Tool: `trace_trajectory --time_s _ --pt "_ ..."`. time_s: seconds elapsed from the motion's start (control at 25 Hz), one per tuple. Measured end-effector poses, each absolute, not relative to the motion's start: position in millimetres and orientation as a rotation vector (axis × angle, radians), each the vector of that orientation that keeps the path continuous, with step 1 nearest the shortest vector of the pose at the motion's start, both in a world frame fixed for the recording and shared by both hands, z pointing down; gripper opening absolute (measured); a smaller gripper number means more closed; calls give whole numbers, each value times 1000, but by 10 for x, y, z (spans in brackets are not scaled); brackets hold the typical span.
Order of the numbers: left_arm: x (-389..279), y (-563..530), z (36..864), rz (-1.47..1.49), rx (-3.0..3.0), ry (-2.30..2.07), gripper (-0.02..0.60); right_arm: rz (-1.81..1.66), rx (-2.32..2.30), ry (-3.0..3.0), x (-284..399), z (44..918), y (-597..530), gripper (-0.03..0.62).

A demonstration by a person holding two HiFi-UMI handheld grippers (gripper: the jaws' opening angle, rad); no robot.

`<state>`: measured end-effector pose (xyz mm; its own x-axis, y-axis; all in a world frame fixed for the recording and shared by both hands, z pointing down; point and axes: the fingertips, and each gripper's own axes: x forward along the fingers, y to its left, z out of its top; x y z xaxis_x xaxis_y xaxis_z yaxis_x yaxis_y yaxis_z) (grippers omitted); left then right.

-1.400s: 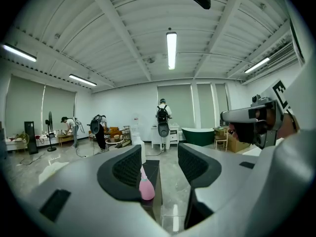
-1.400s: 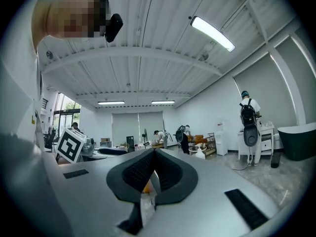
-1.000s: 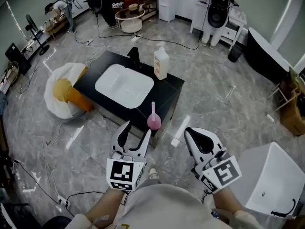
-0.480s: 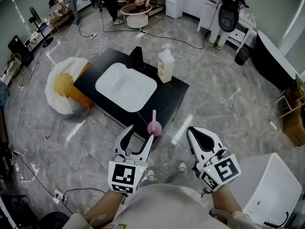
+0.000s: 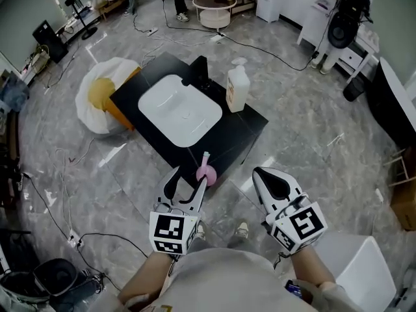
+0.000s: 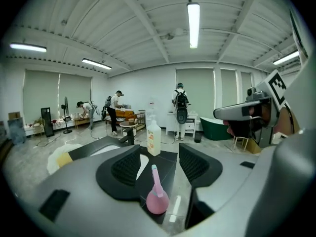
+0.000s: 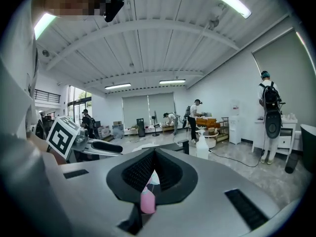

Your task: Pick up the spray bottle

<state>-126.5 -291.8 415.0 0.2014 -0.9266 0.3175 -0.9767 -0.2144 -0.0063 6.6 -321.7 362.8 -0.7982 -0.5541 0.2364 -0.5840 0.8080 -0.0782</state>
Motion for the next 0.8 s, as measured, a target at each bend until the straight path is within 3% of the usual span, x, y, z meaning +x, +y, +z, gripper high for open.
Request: trace_trajectory --time_s 0.8 --pt "-1058 -3420 4978 559 2178 -1778 244 355 801 -2775 57 4085 -3567 29"
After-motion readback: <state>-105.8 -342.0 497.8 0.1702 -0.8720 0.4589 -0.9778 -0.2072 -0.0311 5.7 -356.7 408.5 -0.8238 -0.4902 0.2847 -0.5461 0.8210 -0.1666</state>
